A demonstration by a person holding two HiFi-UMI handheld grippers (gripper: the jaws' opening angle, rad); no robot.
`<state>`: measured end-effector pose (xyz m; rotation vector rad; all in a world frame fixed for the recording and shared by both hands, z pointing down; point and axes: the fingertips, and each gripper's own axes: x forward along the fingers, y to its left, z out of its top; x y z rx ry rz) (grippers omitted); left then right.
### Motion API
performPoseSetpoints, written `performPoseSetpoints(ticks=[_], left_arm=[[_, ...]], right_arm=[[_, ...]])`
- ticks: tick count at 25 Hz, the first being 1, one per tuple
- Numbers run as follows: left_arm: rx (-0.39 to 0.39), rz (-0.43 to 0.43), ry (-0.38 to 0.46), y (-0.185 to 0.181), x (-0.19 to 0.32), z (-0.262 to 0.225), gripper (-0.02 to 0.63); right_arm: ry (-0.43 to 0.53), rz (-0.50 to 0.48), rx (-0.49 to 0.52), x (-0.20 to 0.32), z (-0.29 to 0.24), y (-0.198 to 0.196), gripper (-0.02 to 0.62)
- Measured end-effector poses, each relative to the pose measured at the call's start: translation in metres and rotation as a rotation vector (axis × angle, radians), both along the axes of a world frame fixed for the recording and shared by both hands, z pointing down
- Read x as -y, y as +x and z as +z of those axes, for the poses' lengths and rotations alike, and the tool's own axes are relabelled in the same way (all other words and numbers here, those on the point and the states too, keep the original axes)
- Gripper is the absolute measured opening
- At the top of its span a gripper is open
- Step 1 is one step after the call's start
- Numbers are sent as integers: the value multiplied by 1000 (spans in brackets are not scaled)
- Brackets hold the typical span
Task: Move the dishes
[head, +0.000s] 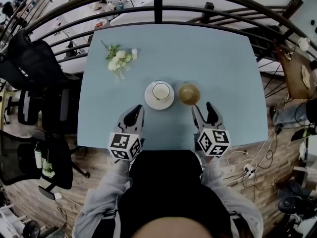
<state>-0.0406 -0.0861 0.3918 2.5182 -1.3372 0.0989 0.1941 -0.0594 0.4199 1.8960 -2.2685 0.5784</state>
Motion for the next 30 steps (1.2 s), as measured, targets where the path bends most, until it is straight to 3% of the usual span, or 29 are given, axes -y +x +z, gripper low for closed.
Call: performPoseSetpoints(ticks=[5,12,15,30], left_arm=[[-15,16,26,-1,-5,-11,28],[-28,14,32,-2,-10,-14,28],[-29,23,35,2,-11,-15,28],[-7,30,37,12,-17,-16,28]], right_arm=[[55,12,-107,-15,-19,0,231],[112,40,-58,-26,-31,0,112],[161,45,-16,-32,-41,2,8],[137,17,-34,-34,-33,7,6]])
